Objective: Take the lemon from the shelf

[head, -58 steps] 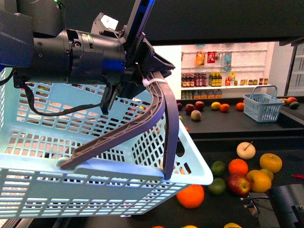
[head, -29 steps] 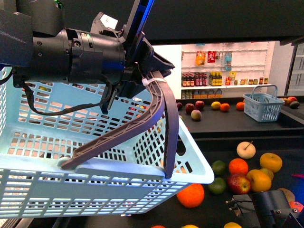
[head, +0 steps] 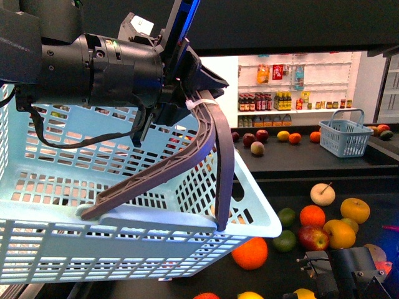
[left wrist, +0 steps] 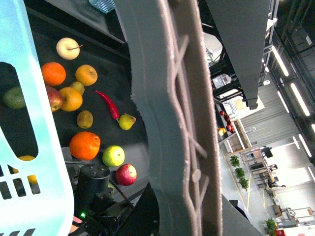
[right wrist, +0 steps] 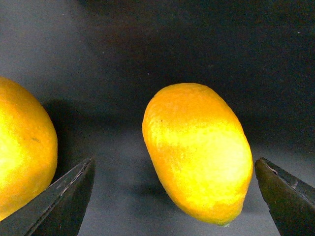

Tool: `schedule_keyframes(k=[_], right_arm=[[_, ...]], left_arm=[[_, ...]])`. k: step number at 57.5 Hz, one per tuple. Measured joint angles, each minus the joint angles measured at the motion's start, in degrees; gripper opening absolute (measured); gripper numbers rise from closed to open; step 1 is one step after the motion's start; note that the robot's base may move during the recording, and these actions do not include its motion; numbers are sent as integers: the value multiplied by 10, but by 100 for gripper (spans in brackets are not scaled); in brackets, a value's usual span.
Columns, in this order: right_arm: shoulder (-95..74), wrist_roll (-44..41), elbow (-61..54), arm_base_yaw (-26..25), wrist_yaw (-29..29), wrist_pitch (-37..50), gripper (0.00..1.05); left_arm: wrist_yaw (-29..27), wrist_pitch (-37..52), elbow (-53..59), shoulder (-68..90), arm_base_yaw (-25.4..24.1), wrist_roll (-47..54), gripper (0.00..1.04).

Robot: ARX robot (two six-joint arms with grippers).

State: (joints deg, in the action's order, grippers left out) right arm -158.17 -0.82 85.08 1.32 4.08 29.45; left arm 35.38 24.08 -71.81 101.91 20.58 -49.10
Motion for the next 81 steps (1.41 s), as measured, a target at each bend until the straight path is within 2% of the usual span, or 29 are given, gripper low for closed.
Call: schedule_keyframes(k=[29, 48, 56, 68, 74, 81], right_arm=[[-49, -36, 45, 7, -12, 10, 97], [-49, -27, 46, 7, -16, 7, 54], [-32, -16, 31, 3, -36, 15, 49], [54, 0, -21, -12, -53, 55, 48], [134, 32, -59, -28, -31, 78, 48], [245, 96, -104, -47, 28, 84, 48]], left_arm=[[0, 0, 0, 0, 0, 0, 8], [0, 0, 0, 0, 0, 0, 8], [0, 0, 0, 0, 0, 0, 8], [0, 0, 0, 0, 0, 0, 8], [0, 0, 0, 0, 0, 0, 8], [0, 0, 0, 0, 0, 0, 8]])
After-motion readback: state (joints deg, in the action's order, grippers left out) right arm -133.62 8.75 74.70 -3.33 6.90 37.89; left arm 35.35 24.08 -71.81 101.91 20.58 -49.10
